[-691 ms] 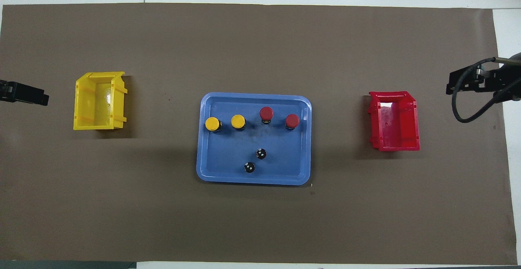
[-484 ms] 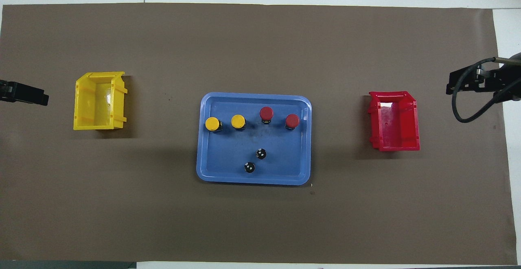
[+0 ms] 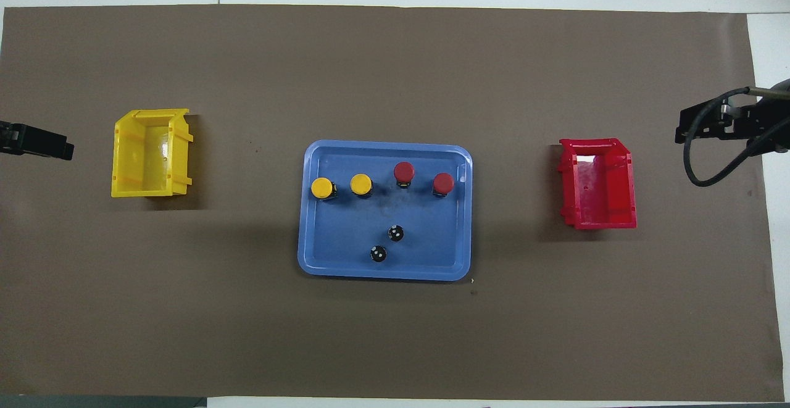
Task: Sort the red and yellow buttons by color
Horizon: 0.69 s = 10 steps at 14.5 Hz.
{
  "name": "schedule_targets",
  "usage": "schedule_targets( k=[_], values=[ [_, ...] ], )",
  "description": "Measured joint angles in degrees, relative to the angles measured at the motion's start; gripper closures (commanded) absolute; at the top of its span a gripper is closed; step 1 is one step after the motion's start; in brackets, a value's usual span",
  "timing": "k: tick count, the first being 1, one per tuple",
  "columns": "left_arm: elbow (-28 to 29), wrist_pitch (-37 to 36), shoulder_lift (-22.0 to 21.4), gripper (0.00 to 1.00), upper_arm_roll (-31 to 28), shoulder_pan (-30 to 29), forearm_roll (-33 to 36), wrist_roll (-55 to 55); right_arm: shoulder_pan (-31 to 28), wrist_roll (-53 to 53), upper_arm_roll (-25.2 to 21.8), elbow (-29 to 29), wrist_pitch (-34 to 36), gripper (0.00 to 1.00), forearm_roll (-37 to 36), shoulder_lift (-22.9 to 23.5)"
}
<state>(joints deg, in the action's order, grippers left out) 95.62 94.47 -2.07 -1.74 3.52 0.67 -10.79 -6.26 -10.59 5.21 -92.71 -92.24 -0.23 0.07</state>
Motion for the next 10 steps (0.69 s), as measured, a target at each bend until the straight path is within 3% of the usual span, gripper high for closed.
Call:
schedule_targets(
  k=[6, 10],
  values=[
    [0.0, 0.0, 0.0, 0.0, 0.0, 0.0, 0.0, 0.0, 0.4, 1.0, 0.7, 3.1, 0.1, 0.0, 0.0, 1.3],
    [0.0, 0.0, 0.0, 0.0, 0.0, 0.0, 0.0, 0.0, 7.5, -4.7, 1.1, 9.6, 0.3, 0.0, 0.0, 8.0]
  ],
)
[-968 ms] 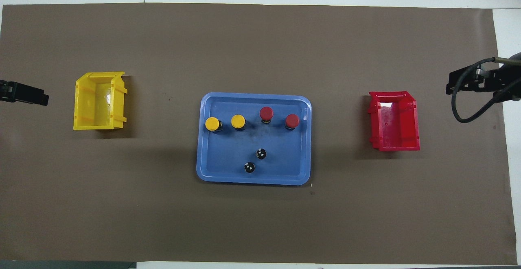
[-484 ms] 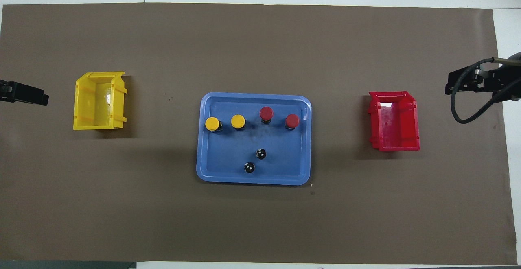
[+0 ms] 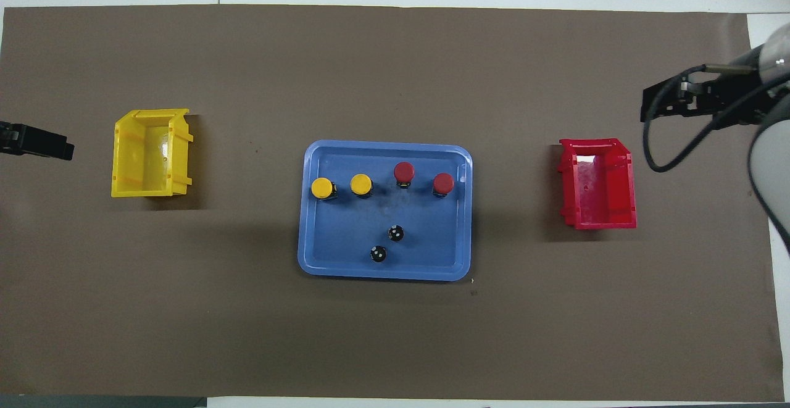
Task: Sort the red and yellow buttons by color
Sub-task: 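Reach the right gripper to the red button nearest the red bin and grasp it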
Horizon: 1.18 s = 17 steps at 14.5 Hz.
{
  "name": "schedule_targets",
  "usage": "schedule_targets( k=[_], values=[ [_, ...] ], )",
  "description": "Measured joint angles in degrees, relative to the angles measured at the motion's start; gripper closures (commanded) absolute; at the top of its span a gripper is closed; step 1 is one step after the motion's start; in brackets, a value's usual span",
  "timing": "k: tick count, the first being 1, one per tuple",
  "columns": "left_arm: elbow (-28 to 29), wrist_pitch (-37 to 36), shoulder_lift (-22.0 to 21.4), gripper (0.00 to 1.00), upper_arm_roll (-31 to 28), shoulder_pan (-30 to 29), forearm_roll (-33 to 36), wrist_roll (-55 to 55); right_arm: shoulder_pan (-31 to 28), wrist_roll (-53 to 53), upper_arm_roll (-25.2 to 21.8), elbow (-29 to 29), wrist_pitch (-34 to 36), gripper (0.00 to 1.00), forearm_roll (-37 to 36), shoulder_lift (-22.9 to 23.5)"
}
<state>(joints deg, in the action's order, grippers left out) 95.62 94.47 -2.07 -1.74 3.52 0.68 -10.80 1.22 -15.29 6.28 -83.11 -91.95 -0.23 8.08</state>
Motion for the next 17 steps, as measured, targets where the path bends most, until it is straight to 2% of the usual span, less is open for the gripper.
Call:
schedule_targets(
  k=[3, 6, 11, 13, 17],
  values=[
    [0.0, 0.0, 0.0, 0.0, 0.0, 0.0, 0.0, 0.0, 8.9, -12.1, 0.2, 4.5, -5.5, 0.0, -1.8, 7.5],
    [0.0, 0.0, 0.0, 0.0, 0.0, 0.0, 0.0, 0.0, 15.5, -20.4, 0.4, 0.9, -14.1, 0.0, -3.1, 11.3],
    [0.0, 0.0, 0.0, 0.0, 0.0, 0.0, 0.0, 0.0, 18.7, -23.7, 0.4, -14.0, -29.4, 0.0, -3.2, 11.2],
    [0.0, -0.1, 0.0, 0.0, 0.0, 0.0, 0.0, 0.0, 19.5, -24.0, 0.5, -17.0, -32.2, 0.0, -3.2, 11.1],
    [0.2, -1.3, 0.0, 0.0, 0.1, 0.0, 0.0, 0.0, 20.4, -24.3, 0.5, -21.0, -32.9, 0.03, -3.2, 10.4]
  ],
)
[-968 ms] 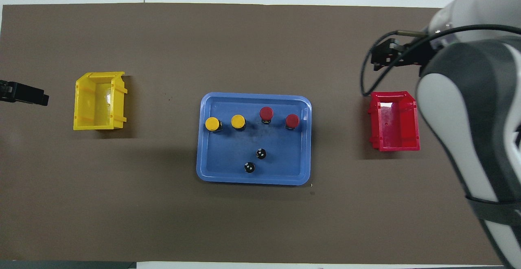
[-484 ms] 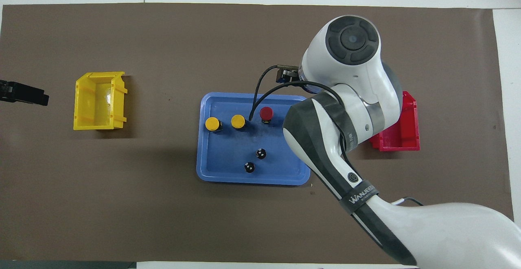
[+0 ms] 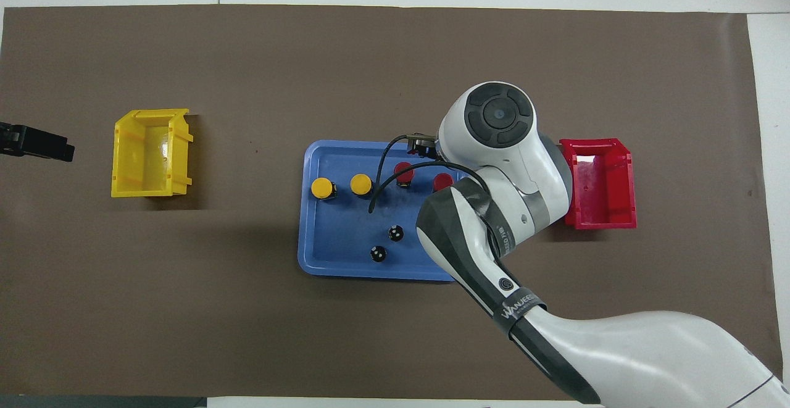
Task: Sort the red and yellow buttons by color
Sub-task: 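Reach the right gripper to the red button nearest the red bin and grasp it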
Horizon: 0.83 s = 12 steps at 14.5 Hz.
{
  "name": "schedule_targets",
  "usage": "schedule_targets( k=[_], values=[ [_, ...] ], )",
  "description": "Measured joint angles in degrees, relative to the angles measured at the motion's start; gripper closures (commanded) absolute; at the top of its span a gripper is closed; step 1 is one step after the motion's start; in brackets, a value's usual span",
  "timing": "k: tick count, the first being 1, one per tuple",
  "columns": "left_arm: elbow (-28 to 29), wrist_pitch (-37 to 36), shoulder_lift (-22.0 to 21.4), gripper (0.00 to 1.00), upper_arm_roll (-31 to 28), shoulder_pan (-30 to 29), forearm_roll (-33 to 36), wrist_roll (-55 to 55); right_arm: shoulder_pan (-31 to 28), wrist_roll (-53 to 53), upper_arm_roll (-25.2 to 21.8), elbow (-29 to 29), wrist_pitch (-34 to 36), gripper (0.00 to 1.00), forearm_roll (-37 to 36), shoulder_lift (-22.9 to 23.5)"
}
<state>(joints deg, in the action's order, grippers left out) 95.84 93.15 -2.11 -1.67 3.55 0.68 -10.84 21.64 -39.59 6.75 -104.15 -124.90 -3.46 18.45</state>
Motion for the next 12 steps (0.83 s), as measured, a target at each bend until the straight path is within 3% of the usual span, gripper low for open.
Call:
schedule_targets(
  k=[3, 7, 9, 12],
  values=[
    [1.3, -0.2, -0.3, 0.0, 0.0, 0.0, 0.0, -0.1, 0.5, 0.0, 0.0, -2.2, 0.0, 0.07, 0.0, -1.1],
    [1.6, 0.1, -0.5, 0.0, -0.1, 0.0, 0.0, -0.1, 1.4, 0.0, 0.0, -4.6, -2.5, 0.21, 0.0, -1.9],
    [1.6, 0.4, -0.6, 0.0, -0.1, 0.0, 0.0, -0.1, 1.5, 0.0, 0.0, -5.5, -3.6, 0.33, 0.0, -2.0],
    [2.1, 1.9, -0.6, 0.0, -0.1, 0.0, 0.0, -0.1, 1.5, 0.0, 0.0, -5.7, -3.9, 0.59, 0.0, -2.0]
  ],
)
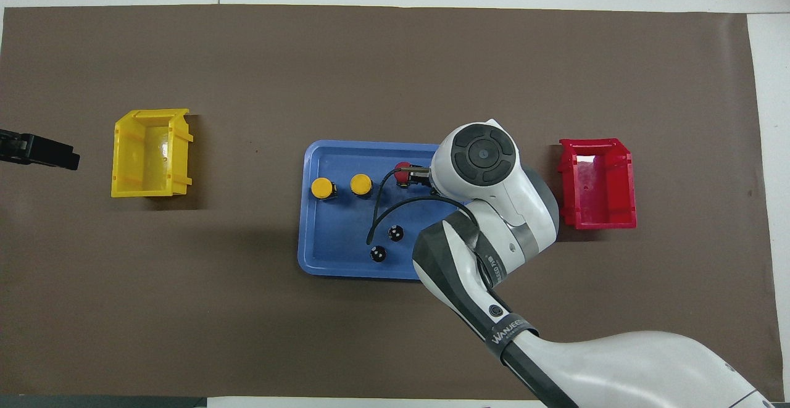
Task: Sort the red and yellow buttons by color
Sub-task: 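Reach the right gripper to the red button nearest the red bin and grasp it, then drop the red button in the red bin while the left gripper reaches the tray, then grasp the yellow button nearest the yellow bin with the left gripper and lift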
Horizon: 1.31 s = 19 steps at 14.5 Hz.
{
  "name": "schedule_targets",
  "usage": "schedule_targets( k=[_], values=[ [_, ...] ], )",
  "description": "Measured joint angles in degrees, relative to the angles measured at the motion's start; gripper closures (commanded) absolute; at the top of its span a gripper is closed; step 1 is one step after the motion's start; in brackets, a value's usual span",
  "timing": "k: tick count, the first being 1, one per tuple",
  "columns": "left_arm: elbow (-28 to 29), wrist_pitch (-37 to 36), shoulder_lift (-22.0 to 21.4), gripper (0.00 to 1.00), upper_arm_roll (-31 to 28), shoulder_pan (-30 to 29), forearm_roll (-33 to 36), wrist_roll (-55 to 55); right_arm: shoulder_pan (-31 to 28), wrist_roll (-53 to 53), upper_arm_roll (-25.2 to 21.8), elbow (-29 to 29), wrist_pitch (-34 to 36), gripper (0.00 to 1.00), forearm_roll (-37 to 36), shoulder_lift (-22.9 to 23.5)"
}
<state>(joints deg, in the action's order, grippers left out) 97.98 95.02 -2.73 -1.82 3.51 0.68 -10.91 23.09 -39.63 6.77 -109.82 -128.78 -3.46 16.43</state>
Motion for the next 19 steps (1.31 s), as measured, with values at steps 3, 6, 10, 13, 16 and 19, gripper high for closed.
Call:
schedule_targets(
  k=[3, 6, 10, 13, 16, 19],
  values=[
    [0.5, 1.4, 0.0, 0.0, -0.1, 0.0, 0.0, 0.0, 0.0, 0.0, 0.0, 0.0, -0.2, 0.74, 0.0, -0.1],
    [2.2, 4.1, -0.4, 0.0, -0.2, -0.1, 0.0, 0.0, -0.5, 0.0, -0.2, 3.4, 4.0, 0.76, 0.0, -0.3],
    [5.6, 8.0, -0.9, 0.01, -0.1, 0.0, 0.0, 0.5, -7.9, 7.4, -0.6, 17.3, 23.4, 0.76, 1.0, -3.0],
    [10.8, 16.4, -0.3, 0.02, 0.6, 4.7, 0.0, 11.6, -19.1, 23.2, -0.8, 16.3, 29.9, 0.76, 3.9, -9.7],
    [13.9, 23.9, 4.2, 0.05, 1.6, 17.2, 0.0, 28.8, -24.8, 32.4, -0.9, 5.4, 25.2, 0.76, 4.7, -15.3],
    [15.0, 30.9, 10.1, 0.1, 1.8, 26.0, 0.0, 40.0, -27.1, 38.8, -0.8, -7.4, 11.9, 0.76, 4.7, -18.4]
  ],
)
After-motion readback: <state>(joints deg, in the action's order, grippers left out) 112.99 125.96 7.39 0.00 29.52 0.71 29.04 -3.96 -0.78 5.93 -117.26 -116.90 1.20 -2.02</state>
